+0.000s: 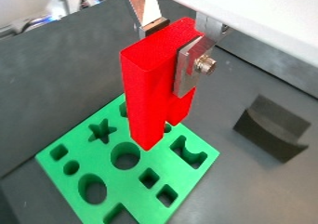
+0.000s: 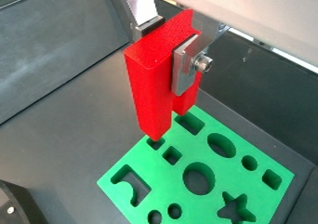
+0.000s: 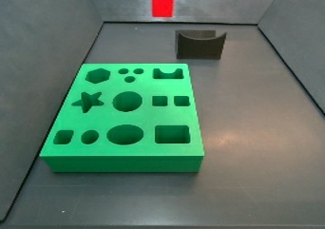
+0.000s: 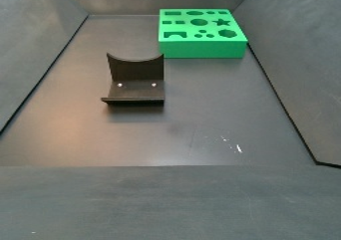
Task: Insert the double-square object.
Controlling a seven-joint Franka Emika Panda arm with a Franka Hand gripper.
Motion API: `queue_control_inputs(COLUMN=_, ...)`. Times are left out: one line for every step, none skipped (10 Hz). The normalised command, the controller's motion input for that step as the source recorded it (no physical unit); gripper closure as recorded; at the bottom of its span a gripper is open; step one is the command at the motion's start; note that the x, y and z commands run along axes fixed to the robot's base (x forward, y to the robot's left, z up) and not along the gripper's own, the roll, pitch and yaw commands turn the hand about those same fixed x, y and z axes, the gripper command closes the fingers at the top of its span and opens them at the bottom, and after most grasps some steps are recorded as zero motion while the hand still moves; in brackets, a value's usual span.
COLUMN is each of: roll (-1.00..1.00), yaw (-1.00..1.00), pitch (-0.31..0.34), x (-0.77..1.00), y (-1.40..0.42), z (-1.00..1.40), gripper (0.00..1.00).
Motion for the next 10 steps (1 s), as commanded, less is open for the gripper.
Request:
queue_control_inputs(roll=0.03, yaw=-0.91, pitch=-0.024, x=0.07, y=-0.05, z=-1.00, gripper=1.00)
queue_control_inputs(roll=0.00, yaw=-0.99, pitch=-0.034, x=0.00, y=0.00, z=-0.91, gripper=1.00)
queue_control_inputs(roll=0.00, yaw=-1.00, pitch=-0.049, x=0.00, y=0.00, z=-0.85, gripper=1.00)
queue_control_inputs(roll=0.00, yaw=-1.00, pitch=-0.039, x=0.00, y=0.00, z=-0.82, gripper=1.00)
queue_control_inputs(roll=0.00, yaw=-1.00, pitch=-0.024, x=0.00, y=0.00, z=-0.75, gripper=1.00)
queue_control_inputs(roll=0.00, yaw=-1.00, pitch=-0.033, x=0.00, y=0.00, z=-0.67, gripper=1.00)
queue_control_inputs(roll=0.00, yaw=-1.00, pitch=-0.031, x=0.00, y=0.00, z=-0.57, gripper=1.00)
queue_control_inputs(roll=-0.04, yaw=-1.00, pitch=-0.020, x=0.00, y=0.00, z=-0.40, gripper=1.00)
queue_control_inputs(roll=-0.08, yaw=-0.99, pitch=0.000, x=0.04, y=0.00, z=-0.26, gripper=1.00)
queue_control_inputs(roll=-0.10, yaw=-0.88, pitch=0.000, x=0.20, y=0.00, z=-0.26, gripper=1.00)
